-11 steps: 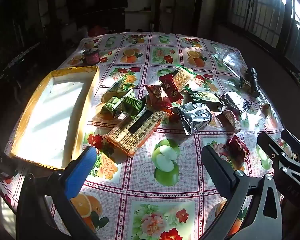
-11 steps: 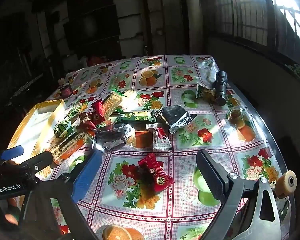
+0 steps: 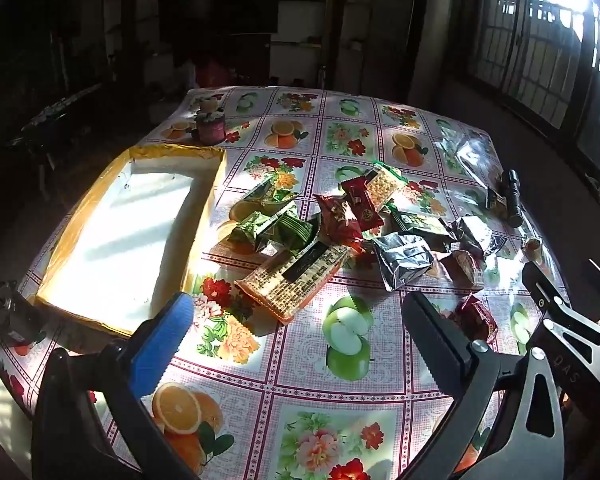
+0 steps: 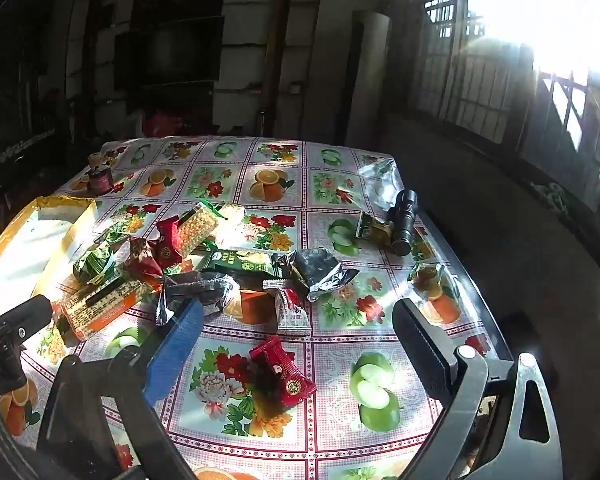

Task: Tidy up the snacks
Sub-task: 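Move both tools toward the snack pile on the table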

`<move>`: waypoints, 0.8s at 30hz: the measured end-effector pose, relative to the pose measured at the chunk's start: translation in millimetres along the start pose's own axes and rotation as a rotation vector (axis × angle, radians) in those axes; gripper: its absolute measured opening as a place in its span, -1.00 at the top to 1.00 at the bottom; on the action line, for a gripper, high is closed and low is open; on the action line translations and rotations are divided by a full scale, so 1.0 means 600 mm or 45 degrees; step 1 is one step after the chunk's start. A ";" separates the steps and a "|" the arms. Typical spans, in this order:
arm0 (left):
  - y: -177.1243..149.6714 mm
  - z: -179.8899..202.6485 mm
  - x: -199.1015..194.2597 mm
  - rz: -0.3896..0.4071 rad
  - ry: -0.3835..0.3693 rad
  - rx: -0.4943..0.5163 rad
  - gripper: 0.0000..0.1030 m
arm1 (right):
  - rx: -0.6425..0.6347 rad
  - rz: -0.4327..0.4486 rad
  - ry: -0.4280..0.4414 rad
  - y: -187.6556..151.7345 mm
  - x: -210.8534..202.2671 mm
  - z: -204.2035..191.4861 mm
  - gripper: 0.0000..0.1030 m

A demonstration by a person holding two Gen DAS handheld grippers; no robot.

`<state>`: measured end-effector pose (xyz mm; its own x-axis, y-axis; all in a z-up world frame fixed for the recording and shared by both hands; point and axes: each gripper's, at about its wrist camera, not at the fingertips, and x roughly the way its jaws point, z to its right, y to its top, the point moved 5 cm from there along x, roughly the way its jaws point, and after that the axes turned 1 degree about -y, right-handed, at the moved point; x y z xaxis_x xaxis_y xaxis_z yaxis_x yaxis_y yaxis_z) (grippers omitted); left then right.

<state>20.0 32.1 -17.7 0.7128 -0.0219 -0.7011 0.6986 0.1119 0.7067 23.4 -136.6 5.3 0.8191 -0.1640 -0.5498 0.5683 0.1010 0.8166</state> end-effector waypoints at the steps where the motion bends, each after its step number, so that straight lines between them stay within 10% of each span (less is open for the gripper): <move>1: 0.000 -0.002 -0.002 0.005 0.000 0.003 -1.00 | -0.003 0.012 -0.024 0.007 0.000 0.002 -0.87; 24: -0.014 0.019 -0.002 -0.005 0.089 0.012 -1.00 | 0.022 -0.001 0.012 -0.001 0.038 0.068 -0.87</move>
<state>14.0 20.0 -22.1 0.7043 0.0472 -0.7083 0.7020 0.1022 0.7048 38.4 -180.6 -0.3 0.8192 -0.1551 -0.5522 0.5678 0.0838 0.8189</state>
